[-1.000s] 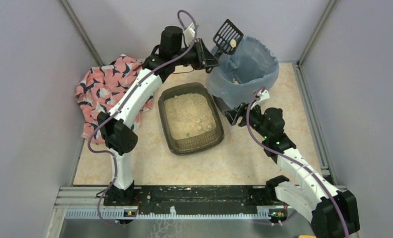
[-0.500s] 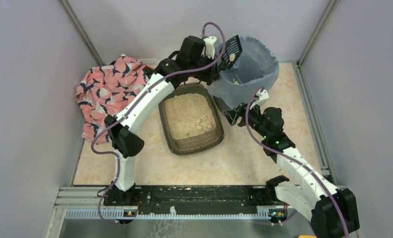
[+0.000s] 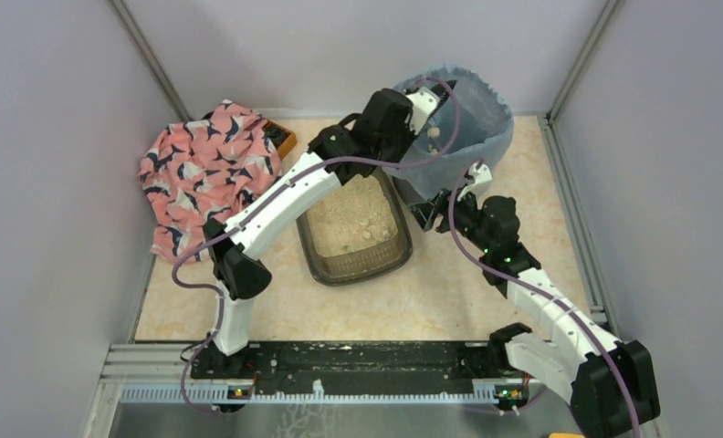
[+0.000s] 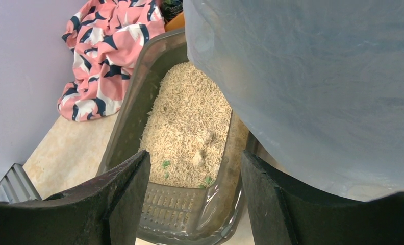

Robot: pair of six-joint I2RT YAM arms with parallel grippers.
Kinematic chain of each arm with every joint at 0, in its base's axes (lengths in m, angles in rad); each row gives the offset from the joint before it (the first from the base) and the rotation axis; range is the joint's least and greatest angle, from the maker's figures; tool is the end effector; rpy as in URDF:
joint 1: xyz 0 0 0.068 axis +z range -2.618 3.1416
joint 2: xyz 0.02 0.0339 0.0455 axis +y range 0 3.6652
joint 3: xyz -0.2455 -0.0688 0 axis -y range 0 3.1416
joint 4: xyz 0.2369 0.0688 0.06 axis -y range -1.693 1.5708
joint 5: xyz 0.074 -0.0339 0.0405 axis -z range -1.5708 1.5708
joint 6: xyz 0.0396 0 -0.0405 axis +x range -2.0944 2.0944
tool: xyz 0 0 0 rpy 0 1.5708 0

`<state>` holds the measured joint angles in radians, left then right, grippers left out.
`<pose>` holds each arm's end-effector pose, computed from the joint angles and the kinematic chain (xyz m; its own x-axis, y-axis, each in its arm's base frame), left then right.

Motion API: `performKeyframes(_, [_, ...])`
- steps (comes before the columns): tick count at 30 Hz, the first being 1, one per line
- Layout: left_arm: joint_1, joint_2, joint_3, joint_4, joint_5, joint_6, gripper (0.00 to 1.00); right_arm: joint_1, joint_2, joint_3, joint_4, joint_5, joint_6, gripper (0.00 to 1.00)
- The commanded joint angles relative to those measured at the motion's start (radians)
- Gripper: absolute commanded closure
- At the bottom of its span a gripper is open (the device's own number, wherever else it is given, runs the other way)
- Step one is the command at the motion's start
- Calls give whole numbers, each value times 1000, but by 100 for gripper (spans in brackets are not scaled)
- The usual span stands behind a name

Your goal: Clean the litter box

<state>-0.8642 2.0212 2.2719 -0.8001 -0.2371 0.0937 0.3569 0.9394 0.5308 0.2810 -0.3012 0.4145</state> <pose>0.2911 -0.3267 0.3927 -0.2805 0.4687 -0.8376 0.6383 0.7428 0.2019 0.2088 0.0904 0.2584 -0.3545 0.2783 -0.8927 -0.5097 0.7428 0.4340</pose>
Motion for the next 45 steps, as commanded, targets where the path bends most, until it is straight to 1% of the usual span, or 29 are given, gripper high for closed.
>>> performKeyframes(1, [-63,-3,-28,25,-178,135,100,-2,2,17,61,-10,2,35])
performKeyframes(5, [-64,-30,-54,71,-155,110,100,-1,-2,17,57,-6,0,35])
performKeyframes(8, [-52,-94,-88,140,-76,58,100,-1,-5,15,53,-6,-2,35])
performKeyframes(11, [-25,-180,-147,256,14,-23,100,-2,-10,15,51,-8,-3,35])
performKeyframes(15, [-4,-337,-299,434,56,-84,100,0,-17,14,44,-6,-6,35])
performKeyframes(18, [52,-428,-360,474,165,-197,100,-2,-17,15,45,-9,-6,35])
performKeyframes(20, [113,-481,-398,468,310,-276,100,-1,-17,16,46,-11,-6,35])
performKeyframes(22, [183,-528,-451,431,424,-361,100,0,-23,22,36,-10,-13,35])
performKeyframes(24, [237,-590,-561,407,518,-423,100,-2,-45,29,27,-6,-28,34])
performKeyframes(25, [260,-634,-646,420,574,-446,100,-1,-59,29,30,-8,-31,33])
performKeyframes(28, [321,-788,-910,497,740,-517,100,-1,-101,42,27,-45,-45,31])
performKeyframes(29, [336,-834,-986,533,777,-536,100,-1,-112,52,24,-62,-48,30])
performKeyframes(31, [356,-926,-1127,574,852,-570,100,-1,-128,83,3,-104,-57,29])
performKeyframes(34, [363,-1034,-1275,582,939,-594,100,-1,-142,148,-46,-155,-73,29])
performKeyframes(38, [366,-1155,-1369,575,1002,-609,100,-1,-152,240,-120,-186,-115,28])
performKeyframes(40, [368,-1178,-1387,558,1061,-605,100,-1,-145,271,-143,-194,-139,25])
performKeyframes(41, [368,-1184,-1393,545,1068,-610,100,-1,-135,283,-154,-202,-150,24])
performKeyframes(43, [368,-1189,-1408,532,1081,-618,100,-1,-110,300,-153,-249,-159,21])
performKeyframes(45, [367,-1189,-1430,536,1108,-628,100,-1,-90,309,-124,-336,-143,18])
